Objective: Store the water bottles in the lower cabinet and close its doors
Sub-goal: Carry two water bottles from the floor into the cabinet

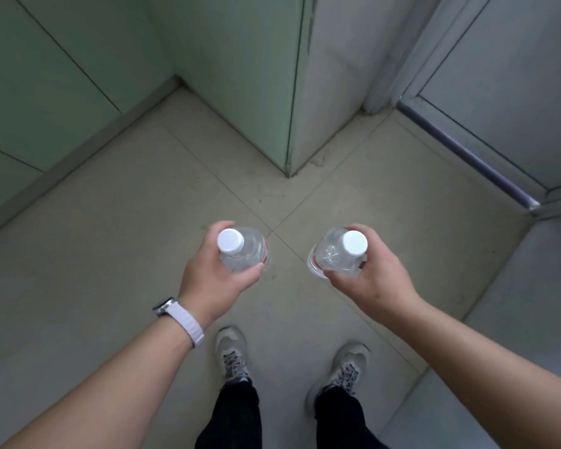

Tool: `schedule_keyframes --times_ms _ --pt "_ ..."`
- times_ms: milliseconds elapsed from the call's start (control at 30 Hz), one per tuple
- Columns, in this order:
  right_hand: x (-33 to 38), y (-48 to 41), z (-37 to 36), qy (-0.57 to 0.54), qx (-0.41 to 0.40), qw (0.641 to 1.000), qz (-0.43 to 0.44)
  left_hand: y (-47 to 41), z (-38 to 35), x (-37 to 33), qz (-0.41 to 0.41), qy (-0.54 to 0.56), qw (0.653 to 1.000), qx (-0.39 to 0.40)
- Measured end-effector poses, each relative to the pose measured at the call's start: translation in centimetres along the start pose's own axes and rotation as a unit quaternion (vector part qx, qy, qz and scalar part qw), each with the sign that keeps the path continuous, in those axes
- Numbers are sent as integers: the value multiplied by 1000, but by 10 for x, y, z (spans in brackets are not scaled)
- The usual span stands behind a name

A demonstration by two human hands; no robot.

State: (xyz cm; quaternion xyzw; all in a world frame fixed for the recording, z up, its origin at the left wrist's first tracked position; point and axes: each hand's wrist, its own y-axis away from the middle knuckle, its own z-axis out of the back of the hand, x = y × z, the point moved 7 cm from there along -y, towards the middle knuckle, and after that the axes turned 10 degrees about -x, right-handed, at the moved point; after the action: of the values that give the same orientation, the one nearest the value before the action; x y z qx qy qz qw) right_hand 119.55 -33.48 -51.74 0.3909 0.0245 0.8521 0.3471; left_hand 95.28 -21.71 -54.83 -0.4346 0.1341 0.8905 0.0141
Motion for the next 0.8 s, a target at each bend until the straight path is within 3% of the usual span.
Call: schedule_keyframes --times_ms 200,433,800 --pt "85 41 51 -24 -8 999 46 32 86 -72 -50 12 997 -50" --pt "188 100 101 -87 -37 992 89 68 186 -131 -51 72 990 -114" --pt "318 173 115 -141 -32 979 142 85 303 -176 -116 106 982 -103"
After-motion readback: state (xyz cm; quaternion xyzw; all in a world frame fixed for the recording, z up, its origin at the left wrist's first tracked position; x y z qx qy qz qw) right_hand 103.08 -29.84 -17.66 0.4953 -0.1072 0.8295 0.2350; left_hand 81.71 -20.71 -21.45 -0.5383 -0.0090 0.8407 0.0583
